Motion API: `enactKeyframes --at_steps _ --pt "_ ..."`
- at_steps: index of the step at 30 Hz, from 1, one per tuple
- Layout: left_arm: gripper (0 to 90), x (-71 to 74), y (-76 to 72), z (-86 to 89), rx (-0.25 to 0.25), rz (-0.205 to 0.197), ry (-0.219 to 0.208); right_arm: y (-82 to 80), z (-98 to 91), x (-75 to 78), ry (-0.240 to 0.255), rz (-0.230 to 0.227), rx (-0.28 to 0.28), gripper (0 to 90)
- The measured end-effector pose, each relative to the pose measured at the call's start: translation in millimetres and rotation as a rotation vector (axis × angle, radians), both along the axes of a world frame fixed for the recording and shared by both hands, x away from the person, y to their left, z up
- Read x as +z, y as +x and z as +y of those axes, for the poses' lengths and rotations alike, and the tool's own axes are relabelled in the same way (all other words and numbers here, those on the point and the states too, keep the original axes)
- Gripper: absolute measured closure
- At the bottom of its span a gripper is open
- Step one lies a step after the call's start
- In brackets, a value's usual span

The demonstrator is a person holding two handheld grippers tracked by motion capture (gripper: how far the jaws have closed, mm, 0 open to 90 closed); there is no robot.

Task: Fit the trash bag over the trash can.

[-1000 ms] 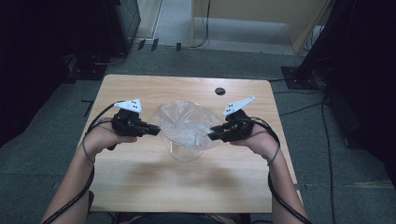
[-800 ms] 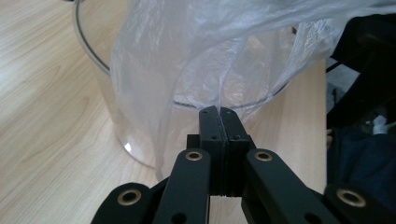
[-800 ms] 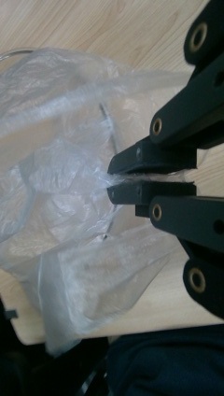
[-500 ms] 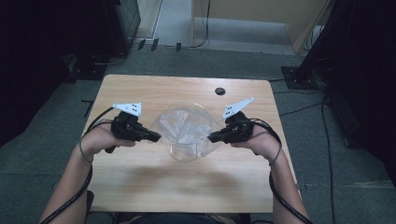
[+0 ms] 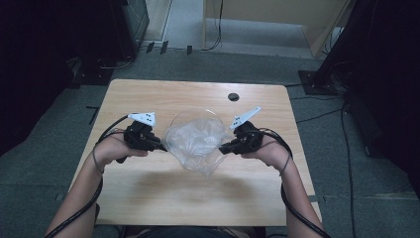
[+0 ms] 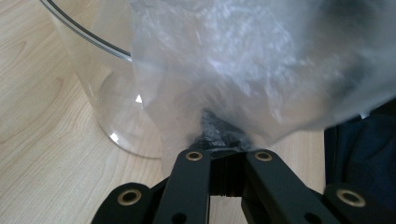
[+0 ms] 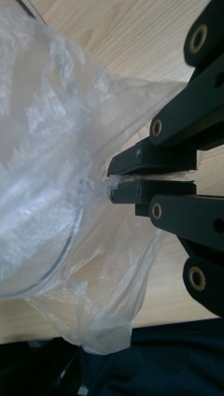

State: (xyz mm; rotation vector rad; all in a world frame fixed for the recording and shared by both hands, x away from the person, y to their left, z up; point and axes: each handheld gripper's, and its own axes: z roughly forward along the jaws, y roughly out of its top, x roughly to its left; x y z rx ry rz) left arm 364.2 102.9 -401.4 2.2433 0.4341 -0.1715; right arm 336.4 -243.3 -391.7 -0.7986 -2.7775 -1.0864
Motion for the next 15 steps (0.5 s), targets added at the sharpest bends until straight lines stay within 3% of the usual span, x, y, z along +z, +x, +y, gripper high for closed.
enactKeyframes --at_steps 2,5,8,11,15 --pt "86.4 1.7 -1.1 0.3 0.002 -0.013 0.005 0.5 -0.1 -1.3 -0.013 -0.006 -0.001 82.7" --pt "69.9 10.1 -2.3 5.4 -0.011 -0.011 -0.060 -0.8 -2.7 3.6 0.004 -0.031 0.014 74.5" --pt "64.7 18.9 -3.9 10.9 0.001 -0.046 -0.076 -3.8 -5.3 13.5 0.033 -0.052 0.022 66.8" --pt "56.8 25.7 -5.1 15.6 -0.004 -0.051 -0.134 -7.7 -6.4 21.7 0.030 -0.083 0.044 57.1" --pt "49.4 33.9 -8.2 19.6 -0.009 -0.089 -0.161 -12.7 -8.2 32.0 0.053 -0.123 0.061 52.0"
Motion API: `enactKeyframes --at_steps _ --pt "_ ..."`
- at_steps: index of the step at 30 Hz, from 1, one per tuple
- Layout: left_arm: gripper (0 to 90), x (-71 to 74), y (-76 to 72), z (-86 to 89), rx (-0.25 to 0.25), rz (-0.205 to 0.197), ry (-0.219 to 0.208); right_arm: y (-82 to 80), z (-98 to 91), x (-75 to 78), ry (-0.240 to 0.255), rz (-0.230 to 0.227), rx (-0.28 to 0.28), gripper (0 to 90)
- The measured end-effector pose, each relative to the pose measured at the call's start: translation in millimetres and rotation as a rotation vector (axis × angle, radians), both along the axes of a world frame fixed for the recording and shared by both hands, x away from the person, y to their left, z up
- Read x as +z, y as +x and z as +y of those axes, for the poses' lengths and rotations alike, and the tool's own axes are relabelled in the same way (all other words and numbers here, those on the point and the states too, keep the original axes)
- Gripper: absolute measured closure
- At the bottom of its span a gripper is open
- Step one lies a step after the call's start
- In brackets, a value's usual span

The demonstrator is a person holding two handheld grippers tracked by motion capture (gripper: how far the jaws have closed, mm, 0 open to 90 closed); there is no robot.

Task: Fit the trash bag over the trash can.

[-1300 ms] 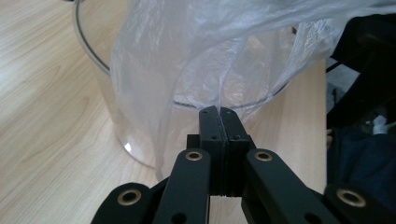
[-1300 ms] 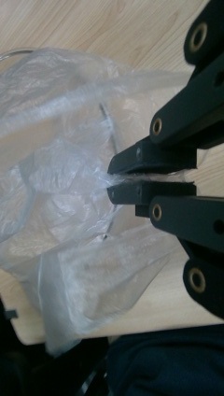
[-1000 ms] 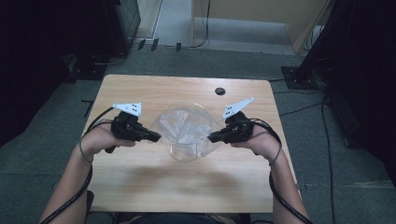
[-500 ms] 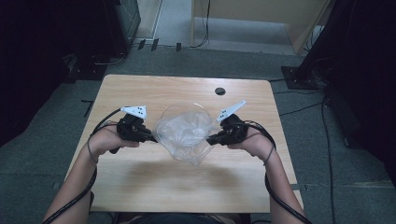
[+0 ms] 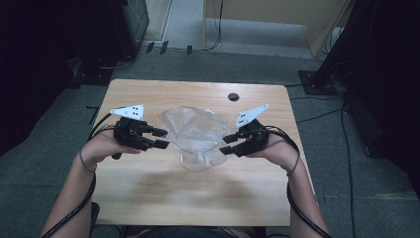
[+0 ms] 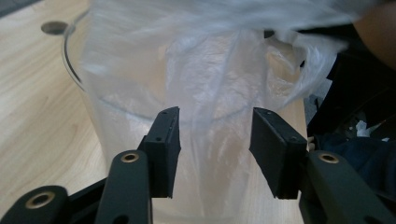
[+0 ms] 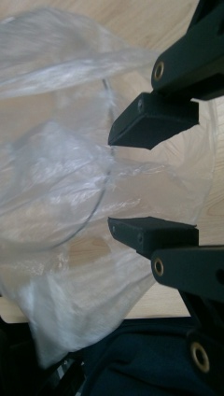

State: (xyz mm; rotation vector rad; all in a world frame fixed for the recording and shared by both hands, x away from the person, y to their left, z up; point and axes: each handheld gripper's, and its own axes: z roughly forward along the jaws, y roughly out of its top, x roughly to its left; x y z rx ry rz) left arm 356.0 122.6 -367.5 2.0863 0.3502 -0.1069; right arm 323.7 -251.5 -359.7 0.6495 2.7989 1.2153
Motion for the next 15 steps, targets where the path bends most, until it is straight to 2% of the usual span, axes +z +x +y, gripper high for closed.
enactKeyframes --at_steps 2,3,4,5,6,8,9,10,11,12,13,15 --pt "43.7 5.6 -1.6 1.5 0.010 -0.031 -0.019 -3.7 -1.2 8.1 0.010 -0.040 0.007 48.7" --pt "43.5 5.6 -1.6 1.5 0.010 -0.031 -0.019 -3.7 -1.2 8.1 0.010 -0.040 0.007 48.7" --pt "43.2 8.8 -1.4 1.8 0.026 -0.041 -0.043 -4.9 -0.8 12.0 0.032 -0.068 0.008 47.8" --pt "43.7 8.8 -1.4 1.8 0.026 -0.041 -0.043 -4.9 -0.8 12.0 0.032 -0.068 0.008 47.8" --pt "45.0 10.2 -1.2 2.0 0.038 -0.056 -0.056 -5.0 0.5 14.5 0.058 -0.101 0.010 47.3" --pt "46.2 13.1 -0.2 2.4 0.063 -0.054 -0.074 -4.6 1.3 15.3 0.067 -0.118 0.004 47.5" --pt "48.8 14.4 0.0 2.7 0.075 -0.062 -0.086 -3.2 3.2 16.3 0.082 -0.156 -0.015 49.6" --pt "50.0 16.8 1.4 3.1 0.107 -0.076 -0.093 -2.7 3.9 17.3 0.089 -0.170 -0.024 50.7" --pt "50.6 16.8 1.4 3.1 0.107 -0.076 -0.093 -2.7 3.9 17.3 0.089 -0.170 -0.024 50.7" --pt "51.2 18.3 2.9 2.3 0.137 -0.083 -0.097 -1.7 5.4 19.1 0.118 -0.184 -0.037 51.0" --pt "51.3 18.3 2.9 2.3 0.137 -0.083 -0.097 -1.3 5.9 20.1 0.127 -0.192 -0.047 51.1" --pt "52.1 19.0 4.7 0.5 0.162 -0.091 -0.101 -0.6 6.5 20.8 0.133 -0.206 -0.058 51.1"
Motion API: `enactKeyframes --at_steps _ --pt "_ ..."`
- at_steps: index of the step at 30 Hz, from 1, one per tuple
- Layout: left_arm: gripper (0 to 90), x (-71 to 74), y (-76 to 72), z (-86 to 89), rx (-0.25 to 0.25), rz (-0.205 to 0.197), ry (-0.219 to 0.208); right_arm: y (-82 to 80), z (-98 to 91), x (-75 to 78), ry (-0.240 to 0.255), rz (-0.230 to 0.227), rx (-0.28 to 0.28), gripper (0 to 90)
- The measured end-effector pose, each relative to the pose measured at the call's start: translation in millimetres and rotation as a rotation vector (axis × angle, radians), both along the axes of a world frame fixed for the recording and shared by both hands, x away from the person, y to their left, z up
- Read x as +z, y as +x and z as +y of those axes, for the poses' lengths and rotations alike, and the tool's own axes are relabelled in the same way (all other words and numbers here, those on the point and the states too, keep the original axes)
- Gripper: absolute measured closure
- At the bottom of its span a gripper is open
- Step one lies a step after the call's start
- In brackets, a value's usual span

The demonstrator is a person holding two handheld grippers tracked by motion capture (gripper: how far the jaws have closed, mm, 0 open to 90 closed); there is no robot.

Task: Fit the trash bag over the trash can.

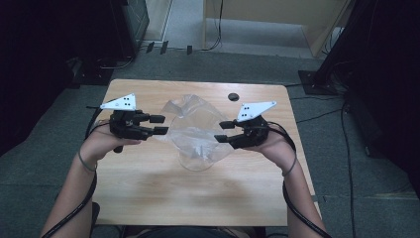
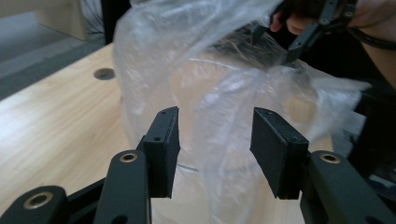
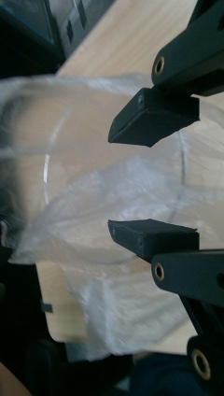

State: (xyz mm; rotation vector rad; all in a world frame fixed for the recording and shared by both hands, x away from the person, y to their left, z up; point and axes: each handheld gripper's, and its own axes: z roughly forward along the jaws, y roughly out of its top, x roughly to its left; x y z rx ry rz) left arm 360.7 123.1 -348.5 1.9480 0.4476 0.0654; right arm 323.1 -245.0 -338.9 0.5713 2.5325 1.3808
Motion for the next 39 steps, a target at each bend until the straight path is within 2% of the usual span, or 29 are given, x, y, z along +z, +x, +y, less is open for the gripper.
enactKeyframes --at_steps 1,2,3,5,7,10,12,13,14,15,16,17,18,20,21,24,27,34,39 --pt "52.8 0.0 0.9 -1.7 0.013 -0.004 0.004 0.8 1.0 0.3 0.010 -0.010 -0.015 51.7" --pt "53.5 -0.7 2.7 -5.6 0.030 -0.016 0.022 3.8 2.7 -0.5 0.019 -0.029 -0.034 55.9" --pt "53.5 -0.7 2.7 -5.6 0.030 -0.016 0.022 5.2 3.9 -1.4 0.022 -0.039 -0.042 59.4" --pt "53.3 -2.2 4.5 -9.2 0.041 -0.024 0.039 6.3 5.2 -2.5 0.018 -0.042 -0.043 60.6" --pt "52.4 -4.3 6.2 -13.3 0.061 -0.043 0.060 8.0 8.0 -5.3 0.004 -0.067 -0.039 60.5" --pt "48.4 -8.3 9.0 -19.7 0.077 -0.074 0.088 11.7 13.5 -10.4 -0.028 -0.103 -0.054 57.1" --pt "45.9 -11.1 11.3 -23.0 0.077 -0.067 0.099 15.6 16.6 -14.2 -0.042 -0.119 -0.069 53.8" --pt "44.1 -15.1 13.9 -25.7 0.079 -0.065 0.115 19.6 19.1 -18.3 -0.053 -0.124 -0.068 48.6" --pt "42.5 -15.1 13.9 -25.7 0.079 -0.065 0.115 19.6 19.1 -18.3 -0.053 -0.124 -0.068 48.6" --pt "40.2 -17.5 15.3 -27.0 0.085 -0.063 0.126 23.9 20.9 -22.7 -0.067 -0.125 -0.081 43.4" --pt "40.2 -20.1 17.2 -28.1 0.093 -0.061 0.138 23.9 20.9 -22.7 -0.067 -0.125 -0.081 43.4" --pt "34.8 -22.6 19.5 -28.9 0.101 -0.057 0.146 28.6 22.0 -26.9 -0.071 -0.118 -0.099 39.0" --pt "34.8 -25.1 21.8 -29.6 0.110 -0.047 0.143 28.6 22.0 -26.9 -0.071 -0.118 -0.099 39.0" --pt "28.9 -29.9 26.4 -30.6 0.128 -0.036 0.139 33.4 22.3 -30.8 -0.065 -0.115 -0.114 35.6" --pt "28.9 -32.4 28.5 -31.1 0.135 -0.031 0.135 36.2 21.9 -32.6 -0.061 -0.120 -0.122 34.7" --pt "26.2 -38.8 33.2 -33.1 0.132 -0.018 0.125 46.9 19.2 -40.2 -0.030 -0.093 -0.164 30.7" --pt "25.7 -44.5 37.3 -36.2 0.132 -0.008 0.117 52.1 18.8 -46.7 -0.022 -0.069 -0.187 28.4" --pt "25.8 -55.3 42.6 -42.4 0.117 0.026 0.117 56.3 19.8 -55.8 -0.031 -0.039 -0.190 27.2" --pt "26.2 -61.2 44.0 -45.4 0.103 0.046 0.124 57.2 22.9 -60.9 -0.046 -0.002 -0.167 27.2"
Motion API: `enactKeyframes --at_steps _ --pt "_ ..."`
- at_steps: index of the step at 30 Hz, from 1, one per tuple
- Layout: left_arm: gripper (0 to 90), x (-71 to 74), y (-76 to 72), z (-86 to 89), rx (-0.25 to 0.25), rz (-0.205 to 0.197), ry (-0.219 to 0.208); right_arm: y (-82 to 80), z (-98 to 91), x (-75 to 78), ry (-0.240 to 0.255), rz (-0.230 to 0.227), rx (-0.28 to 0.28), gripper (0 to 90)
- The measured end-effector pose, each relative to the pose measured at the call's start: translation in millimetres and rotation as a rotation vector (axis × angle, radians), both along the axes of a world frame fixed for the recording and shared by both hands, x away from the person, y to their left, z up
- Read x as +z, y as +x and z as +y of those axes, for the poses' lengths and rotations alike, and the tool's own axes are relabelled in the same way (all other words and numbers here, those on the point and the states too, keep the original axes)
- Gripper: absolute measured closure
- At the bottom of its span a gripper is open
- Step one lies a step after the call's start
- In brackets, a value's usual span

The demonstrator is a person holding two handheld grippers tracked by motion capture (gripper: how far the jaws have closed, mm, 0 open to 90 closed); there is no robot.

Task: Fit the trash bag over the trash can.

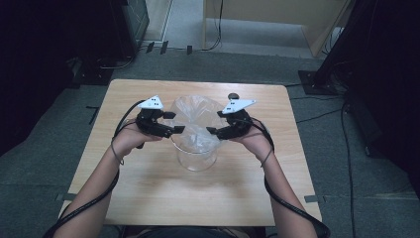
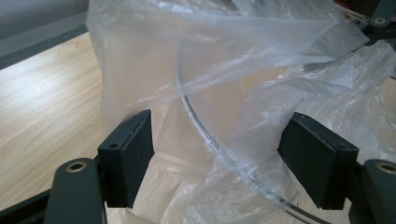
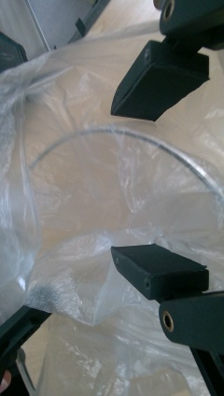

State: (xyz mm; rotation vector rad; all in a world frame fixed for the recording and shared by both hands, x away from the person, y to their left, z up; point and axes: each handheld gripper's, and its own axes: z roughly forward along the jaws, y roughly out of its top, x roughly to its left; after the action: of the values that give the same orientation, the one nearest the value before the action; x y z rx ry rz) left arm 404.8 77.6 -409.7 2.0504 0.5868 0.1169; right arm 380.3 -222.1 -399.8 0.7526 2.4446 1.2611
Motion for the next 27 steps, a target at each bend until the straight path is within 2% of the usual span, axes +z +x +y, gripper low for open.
enactKeyframes --at_steps 7,8,10,11,12,13,15,16,17,18,19,20,21,22,24,25,27 --pt "26.9 -4.3 0.4 -3.1 -0.024 0.044 -0.011 1.0 3.3 -7.4 -0.020 0.057 0.030 26.4" --pt "26.9 -5.6 0.6 -3.9 -0.031 0.068 -0.020 0.8 3.6 -8.4 -0.020 0.077 0.031 26.5" --pt "26.9 -6.3 1.1 -3.9 -0.035 0.082 -0.024 1.2 3.4 -8.9 -0.014 0.088 0.035 26.2" --pt "26.9 -6.7 1.4 -3.6 -0.035 0.094 -0.027 1.3 3.0 -9.1 -0.009 0.103 0.029 26.1" --pt "26.9 -6.8 1.9 -2.6 -0.039 0.113 -0.028 1.6 1.8 -9.5 0.005 0.147 0.025 25.5" --pt "26.9 -6.7 2.2 -1.4 -0.040 0.130 -0.031 1.6 1.8 -9.5 0.005 0.147 0.025 25.5" --pt "26.9 -6.5 2.5 1.6 -0.045 0.155 -0.038 1.8 -0.5 -9.7 0.021 0.219 0.014 25.3" --pt "26.9 -6.5 2.7 3.0 -0.048 0.171 -0.041 2.1 -1.8 -9.9 0.026 0.229 0.017 25.4" --pt "26.9 -6.0 3.0 4.5 -0.050 0.170 -0.039 1.7 -2.6 -9.4 0.028 0.240 0.018 25.5" --pt "27.2 -3.4 1.6 6.0 -0.049 0.133 -0.025 0.5 -3.7 -7.2 0.016 0.209 0.029 25.3" --pt "27.5 -3.4 1.6 6.0 -0.049 0.133 -0.025 0.5 -3.7 -7.2 0.016 0.209 0.029 25.3" --pt "27.8 -1.5 0.5 6.5 -0.052 0.109 -0.019 -1.0 -5.3 -3.1 0.006 0.150 0.038 24.1" --pt "27.8 0.8 -0.6 6.7 -0.054 0.098 -0.024 -2.0 -6.4 0.1 0.015 0.131 0.034 23.4" --pt "27.8 3.6 -1.4 7.2 -0.059 0.087 -0.032 -2.0 -6.4 0.1 0.015 0.131 0.034 23.4" --pt "27.7 12.9 -5.0 9.7 -0.071 0.057 -0.041 -4.9 -11.5 11.6 0.046 0.094 0.029 23.5" --pt "27.7 12.9 -5.0 9.7 -0.071 0.057 -0.041 -4.9 -11.5 11.6 0.046 0.094 0.029 23.5" --pt "27.3 18.9 -7.5 12.6 -0.076 0.031 -0.038 -9.0 -15.9 21.8 0.058 0.059 0.038 23.8"
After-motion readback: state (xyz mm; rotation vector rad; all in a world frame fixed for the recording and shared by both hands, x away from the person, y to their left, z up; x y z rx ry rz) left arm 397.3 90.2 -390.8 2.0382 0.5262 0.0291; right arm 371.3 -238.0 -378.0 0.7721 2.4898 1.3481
